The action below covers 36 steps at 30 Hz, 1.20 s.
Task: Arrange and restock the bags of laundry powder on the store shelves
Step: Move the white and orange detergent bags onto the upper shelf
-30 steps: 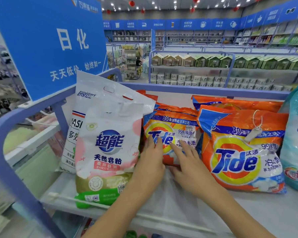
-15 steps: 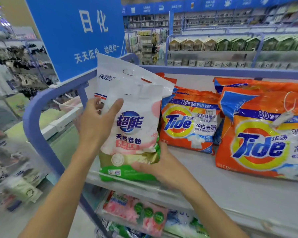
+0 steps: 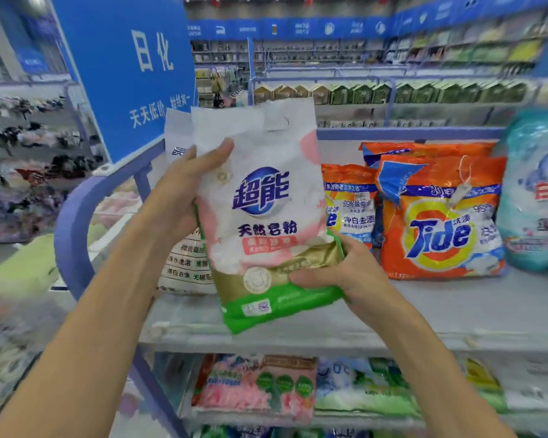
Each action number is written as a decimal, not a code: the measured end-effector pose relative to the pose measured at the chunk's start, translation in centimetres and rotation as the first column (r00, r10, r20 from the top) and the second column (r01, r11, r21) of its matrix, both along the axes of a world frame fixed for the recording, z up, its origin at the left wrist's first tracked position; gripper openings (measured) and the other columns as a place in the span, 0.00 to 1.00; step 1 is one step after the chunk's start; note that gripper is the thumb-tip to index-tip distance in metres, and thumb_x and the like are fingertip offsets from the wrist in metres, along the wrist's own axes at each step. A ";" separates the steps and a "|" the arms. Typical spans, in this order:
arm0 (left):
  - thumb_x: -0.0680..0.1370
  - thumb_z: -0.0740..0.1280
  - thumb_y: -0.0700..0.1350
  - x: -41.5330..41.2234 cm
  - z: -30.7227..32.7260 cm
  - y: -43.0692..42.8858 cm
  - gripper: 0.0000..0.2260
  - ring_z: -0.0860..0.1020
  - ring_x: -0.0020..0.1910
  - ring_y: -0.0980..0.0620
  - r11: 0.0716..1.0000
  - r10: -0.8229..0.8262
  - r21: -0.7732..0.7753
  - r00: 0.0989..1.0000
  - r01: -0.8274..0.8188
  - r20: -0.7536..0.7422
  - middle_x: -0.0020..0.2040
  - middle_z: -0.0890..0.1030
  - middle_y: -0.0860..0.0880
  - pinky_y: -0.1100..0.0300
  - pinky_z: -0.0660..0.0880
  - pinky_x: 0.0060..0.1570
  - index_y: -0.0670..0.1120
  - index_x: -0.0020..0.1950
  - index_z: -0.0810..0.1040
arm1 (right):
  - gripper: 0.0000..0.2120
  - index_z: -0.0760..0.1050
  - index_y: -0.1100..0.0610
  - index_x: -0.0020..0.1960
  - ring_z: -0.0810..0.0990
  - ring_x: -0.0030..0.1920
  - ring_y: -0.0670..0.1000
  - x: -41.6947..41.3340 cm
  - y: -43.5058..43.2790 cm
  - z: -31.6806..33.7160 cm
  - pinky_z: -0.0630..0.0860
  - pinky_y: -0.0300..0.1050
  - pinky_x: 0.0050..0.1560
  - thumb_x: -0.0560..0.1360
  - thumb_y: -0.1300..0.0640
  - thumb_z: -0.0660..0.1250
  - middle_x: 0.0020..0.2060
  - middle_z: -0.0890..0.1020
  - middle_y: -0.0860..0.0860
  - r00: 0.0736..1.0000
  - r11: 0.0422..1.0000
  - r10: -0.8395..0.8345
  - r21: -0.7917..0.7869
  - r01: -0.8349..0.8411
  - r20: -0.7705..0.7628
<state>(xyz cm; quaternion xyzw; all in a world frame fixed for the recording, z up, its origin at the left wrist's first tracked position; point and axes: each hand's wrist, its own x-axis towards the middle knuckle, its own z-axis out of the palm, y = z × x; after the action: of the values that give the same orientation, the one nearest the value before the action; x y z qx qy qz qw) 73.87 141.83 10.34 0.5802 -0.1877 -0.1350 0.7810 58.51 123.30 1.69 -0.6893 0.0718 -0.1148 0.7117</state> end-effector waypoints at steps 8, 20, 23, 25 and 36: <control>0.75 0.74 0.53 -4.0 2.6 -2.5 0.12 0.86 0.53 0.45 0.999 0.028 -0.046 0.997 -0.024 0.075 0.53 0.87 0.47 0.50 0.82 0.54 0.48 0.54 0.87 | 0.16 0.86 0.56 0.44 0.86 0.40 0.56 -7.5 1.1 -2.1 0.84 0.51 0.40 0.57 0.68 0.79 0.41 0.86 0.57 0.994 0.932 -0.059 0.363 0.023 0.089; 0.66 0.81 0.57 -12.6 0.8 -8.4 0.23 0.87 0.41 0.47 1.000 -0.006 0.003 0.993 0.007 -0.118 0.41 0.88 0.47 0.56 0.83 0.41 0.44 0.52 0.85 | 0.23 0.87 0.52 0.54 0.87 0.51 0.57 -20.7 -1.5 -2.3 0.81 0.54 0.58 0.60 0.54 0.83 0.52 0.88 0.57 0.956 0.933 -0.288 0.238 0.270 0.045; 0.83 0.66 0.46 -18.2 1.3 -11.8 0.08 0.81 0.24 0.58 0.988 -0.144 0.043 0.989 0.145 -0.033 0.27 0.83 0.53 0.67 0.75 0.25 0.47 0.45 0.81 | 0.26 0.86 0.50 0.54 0.86 0.53 0.54 -25.1 -3.4 -2.7 0.79 0.50 0.55 0.58 0.46 0.84 0.53 0.87 0.54 0.966 0.951 -0.259 0.177 0.252 0.020; 0.84 0.63 0.46 -22.1 2.1 -13.6 0.16 0.78 0.21 0.61 0.970 -0.220 0.113 0.975 0.216 0.030 0.27 0.82 0.55 0.67 0.74 0.26 0.50 0.38 0.80 | 0.28 0.85 0.50 0.54 0.86 0.51 0.55 -27.8 -4.6 -3.0 0.82 0.49 0.50 0.57 0.45 0.85 0.53 0.87 0.55 0.975 0.951 -0.222 0.219 0.219 -0.009; 0.78 0.69 0.56 -37.8 -2.6 -24.9 0.11 0.85 0.51 0.47 0.859 -0.469 0.229 0.883 0.459 -0.011 0.50 0.87 0.45 0.57 0.80 0.56 0.52 0.43 0.89 | 0.37 0.86 0.57 0.55 0.87 0.52 0.62 -44.5 -9.0 -6.5 0.85 0.56 0.49 0.51 0.43 0.88 0.56 0.85 0.63 0.914 0.788 -0.404 0.494 0.366 -0.033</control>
<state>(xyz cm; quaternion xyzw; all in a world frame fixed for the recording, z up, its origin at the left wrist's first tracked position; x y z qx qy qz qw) 36.07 116.91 7.72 0.6053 -0.3228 -0.3262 0.6504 13.98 114.32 -4.80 -0.4519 0.2110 -0.2611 0.8265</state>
